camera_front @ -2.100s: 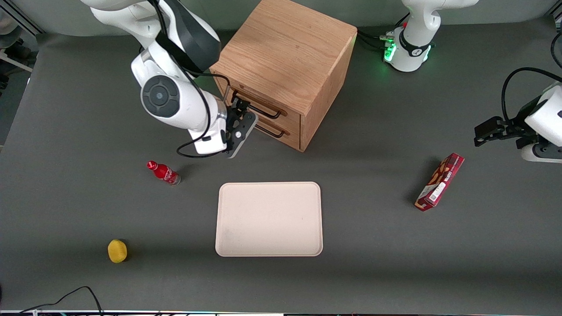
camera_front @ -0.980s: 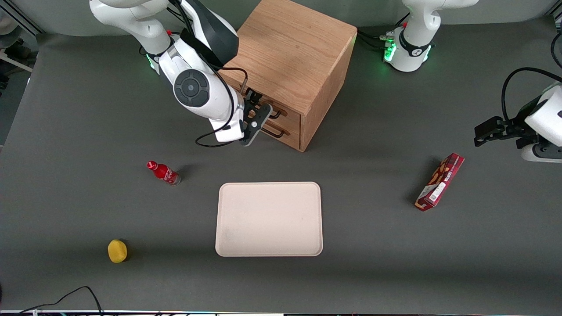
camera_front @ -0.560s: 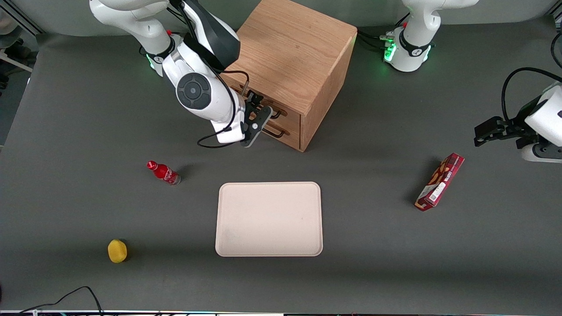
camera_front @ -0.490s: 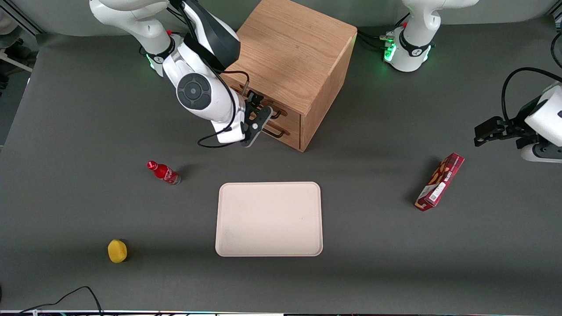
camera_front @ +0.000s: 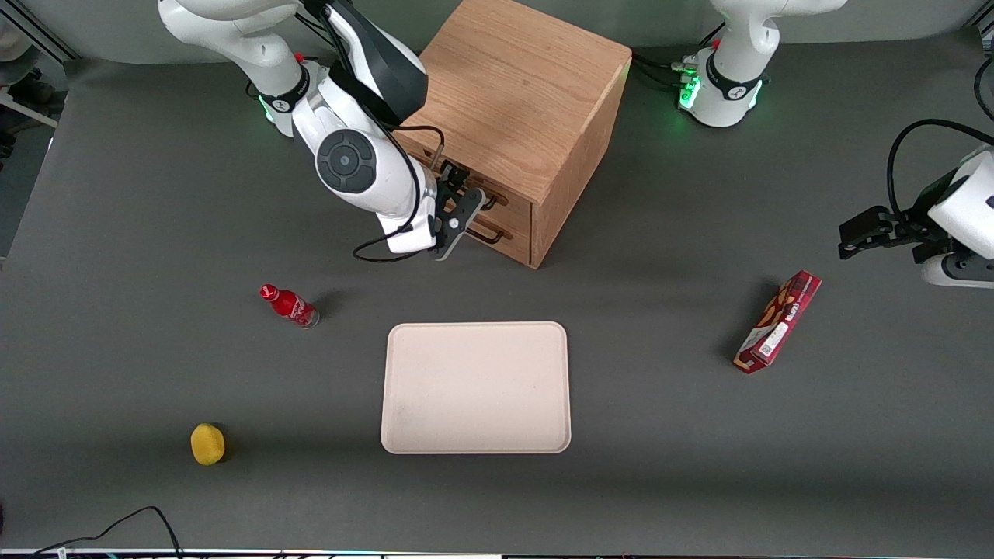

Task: Open upper drawer

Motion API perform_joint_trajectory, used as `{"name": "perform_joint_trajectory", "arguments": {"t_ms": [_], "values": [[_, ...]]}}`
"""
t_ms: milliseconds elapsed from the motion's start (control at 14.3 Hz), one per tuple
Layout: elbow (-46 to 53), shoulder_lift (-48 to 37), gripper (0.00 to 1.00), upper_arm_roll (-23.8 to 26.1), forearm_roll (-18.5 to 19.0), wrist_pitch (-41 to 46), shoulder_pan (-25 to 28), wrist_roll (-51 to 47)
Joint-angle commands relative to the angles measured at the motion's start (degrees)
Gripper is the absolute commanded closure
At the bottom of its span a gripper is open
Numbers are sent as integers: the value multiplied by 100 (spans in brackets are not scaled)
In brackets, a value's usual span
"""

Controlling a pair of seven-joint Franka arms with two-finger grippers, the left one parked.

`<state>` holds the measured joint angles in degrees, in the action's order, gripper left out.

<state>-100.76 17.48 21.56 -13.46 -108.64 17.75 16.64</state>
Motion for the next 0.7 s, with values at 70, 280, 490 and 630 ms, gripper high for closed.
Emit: {"name": "perform_joint_trajectory", "arguments": {"t_ms": [70, 280, 490, 630], "values": [[-189, -8, 0, -29, -139, -307, 132, -91], [-181, 63, 0, -29, -130, -325, 124, -91], [-146, 133, 0, -29, -69, -325, 89, -74], [-128, 133, 0, -29, -51, -325, 53, -38]]}}
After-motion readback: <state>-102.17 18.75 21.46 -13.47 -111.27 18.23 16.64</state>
